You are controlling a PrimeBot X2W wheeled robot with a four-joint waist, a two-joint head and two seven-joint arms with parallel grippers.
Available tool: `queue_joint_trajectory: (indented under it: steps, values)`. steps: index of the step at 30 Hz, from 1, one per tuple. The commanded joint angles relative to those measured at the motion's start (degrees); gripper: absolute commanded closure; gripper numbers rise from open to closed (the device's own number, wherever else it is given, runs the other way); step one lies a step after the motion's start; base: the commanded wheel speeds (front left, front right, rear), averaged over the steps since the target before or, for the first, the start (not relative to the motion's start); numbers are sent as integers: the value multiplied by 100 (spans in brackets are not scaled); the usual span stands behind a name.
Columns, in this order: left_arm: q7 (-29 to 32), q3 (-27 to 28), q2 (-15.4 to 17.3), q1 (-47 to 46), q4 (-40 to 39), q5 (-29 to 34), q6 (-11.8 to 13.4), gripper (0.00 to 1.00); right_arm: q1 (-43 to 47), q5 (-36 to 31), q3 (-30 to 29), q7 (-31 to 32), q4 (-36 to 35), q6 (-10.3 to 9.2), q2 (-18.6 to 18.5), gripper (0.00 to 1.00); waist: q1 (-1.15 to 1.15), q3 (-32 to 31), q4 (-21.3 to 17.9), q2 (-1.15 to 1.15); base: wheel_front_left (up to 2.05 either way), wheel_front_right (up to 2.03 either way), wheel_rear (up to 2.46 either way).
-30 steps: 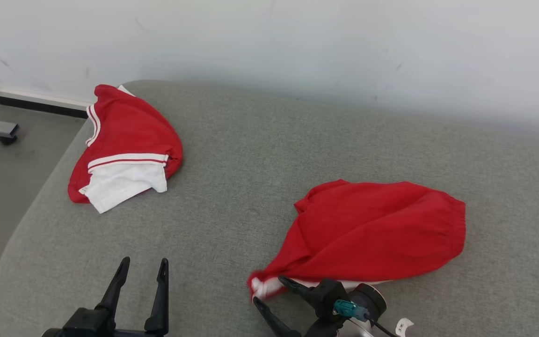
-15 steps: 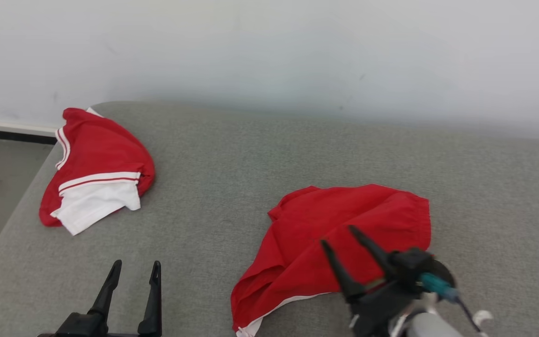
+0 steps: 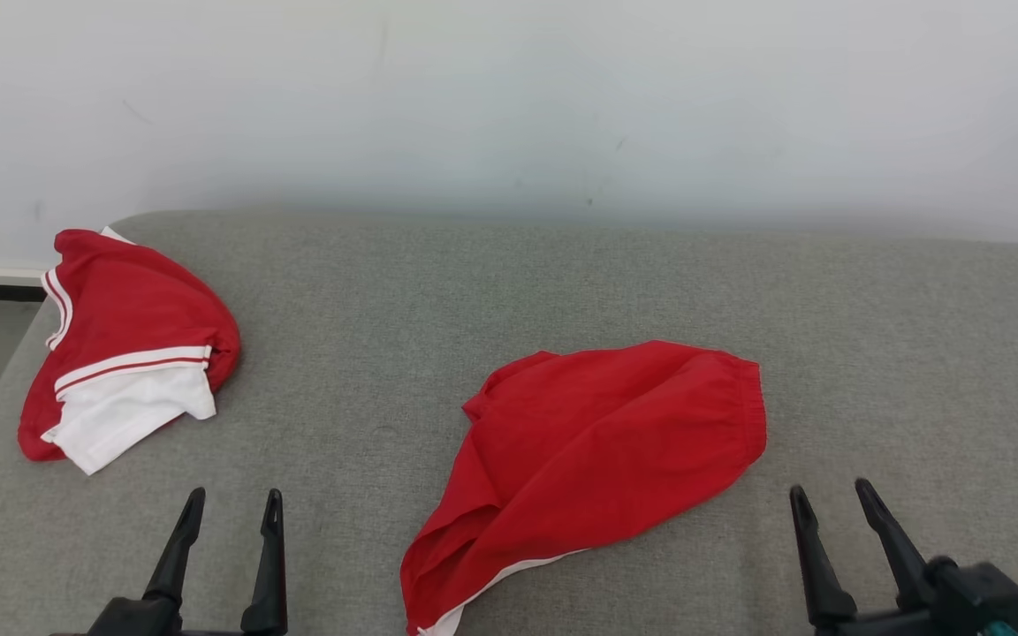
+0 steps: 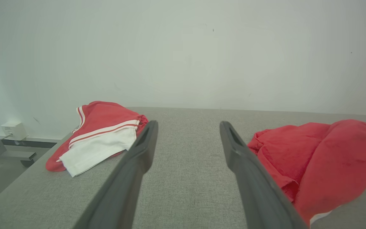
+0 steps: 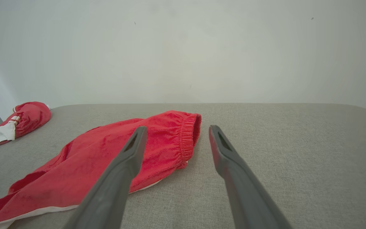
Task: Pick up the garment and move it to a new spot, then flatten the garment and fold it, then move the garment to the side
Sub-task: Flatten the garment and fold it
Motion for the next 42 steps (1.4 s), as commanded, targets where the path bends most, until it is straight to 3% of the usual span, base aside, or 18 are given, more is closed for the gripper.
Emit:
queue_joint_trajectory:
  steps: [1,9,18,31,39,40,41,42]
  values:
    - [-5,22,11,46,-50,19,20,0,116,-37,-67,-8,-61,-12,44,0,0,-8,-30,0,0,0,0]
    - [-5,13,3,122,-103,70,22,0,336,-105,-183,-8,-175,-13,138,0,0,-16,-141,0,0,0,0]
    - [-5,-91,-17,-13,-57,24,3,0,-240,-134,66,-8,170,-13,-195,0,0,83,-4,0,0,0,0]
    - [-5,-282,-45,-262,45,-85,23,0,-1732,291,634,175,2064,-13,-692,0,0,465,616,0,0,0,0]
    - [-5,-306,-54,-334,85,-99,34,0,-2247,940,1127,155,3143,-13,-644,0,0,523,836,0,0,0,0]
    - [-5,-299,-54,-341,95,-97,33,0,-2281,1089,1203,181,3234,-13,-629,68,0,521,839,0,0,0,0]
    - [-5,-297,-54,-348,105,-92,31,0,-2331,1210,1286,172,3307,-13,-638,100,0,519,841,0,0,0,0]
    - [-5,-305,-56,-358,113,-82,27,0,-2391,1248,1377,148,3361,-13,-691,100,0,513,844,0,0,0,0]
